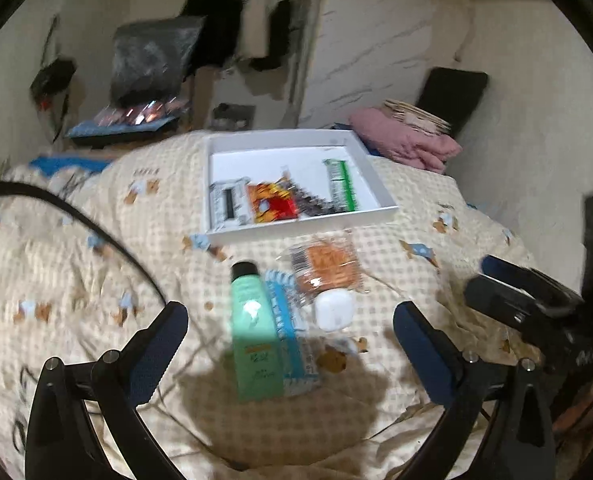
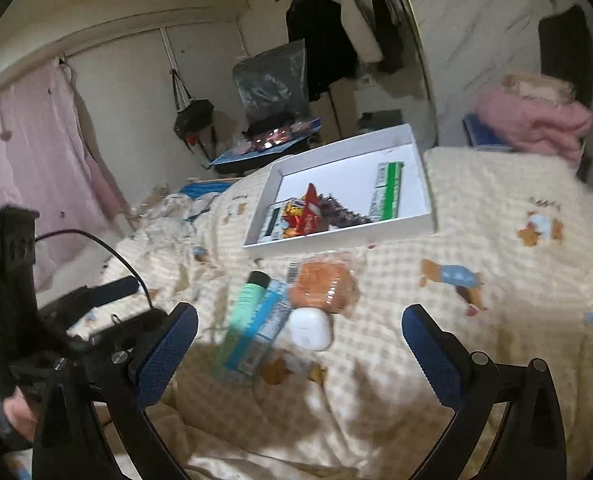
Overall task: Organize objects
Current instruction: 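Raise both open tools away from the white box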
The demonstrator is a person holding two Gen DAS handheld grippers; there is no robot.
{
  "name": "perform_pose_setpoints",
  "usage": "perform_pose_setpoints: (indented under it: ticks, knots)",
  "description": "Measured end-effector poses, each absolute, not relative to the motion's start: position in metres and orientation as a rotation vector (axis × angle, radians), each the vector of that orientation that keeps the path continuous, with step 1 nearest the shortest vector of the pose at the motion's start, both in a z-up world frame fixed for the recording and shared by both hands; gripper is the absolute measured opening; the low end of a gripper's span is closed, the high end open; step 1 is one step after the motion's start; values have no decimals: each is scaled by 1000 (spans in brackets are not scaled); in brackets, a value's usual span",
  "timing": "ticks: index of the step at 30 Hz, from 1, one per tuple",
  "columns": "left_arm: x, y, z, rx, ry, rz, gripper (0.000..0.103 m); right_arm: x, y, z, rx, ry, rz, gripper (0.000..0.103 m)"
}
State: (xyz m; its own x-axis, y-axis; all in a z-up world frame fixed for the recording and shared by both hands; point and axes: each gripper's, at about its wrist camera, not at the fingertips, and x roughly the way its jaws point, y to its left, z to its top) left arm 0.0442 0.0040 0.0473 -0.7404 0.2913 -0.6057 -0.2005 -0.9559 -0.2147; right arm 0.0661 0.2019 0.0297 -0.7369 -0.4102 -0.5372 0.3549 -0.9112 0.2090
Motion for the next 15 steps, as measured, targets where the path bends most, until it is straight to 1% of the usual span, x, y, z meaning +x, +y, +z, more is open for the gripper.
perform_pose_setpoints:
  ticks: [4, 6, 11, 15]
  knots:
    - [43, -16, 36, -1041, -351, 2701, 103, 77, 198, 27, 855, -29, -2679, 103]
    - [44, -22, 33, -1038, -401, 2685, 103, 79, 200, 26, 868, -15, -2703, 103]
    - [48, -22, 35, -1018, -394, 2706, 103, 78, 204, 20, 889, -48, -2680, 103]
    - [49, -18, 37, -1011, -371, 2705, 102, 73, 196, 13, 933, -39, -2603, 103]
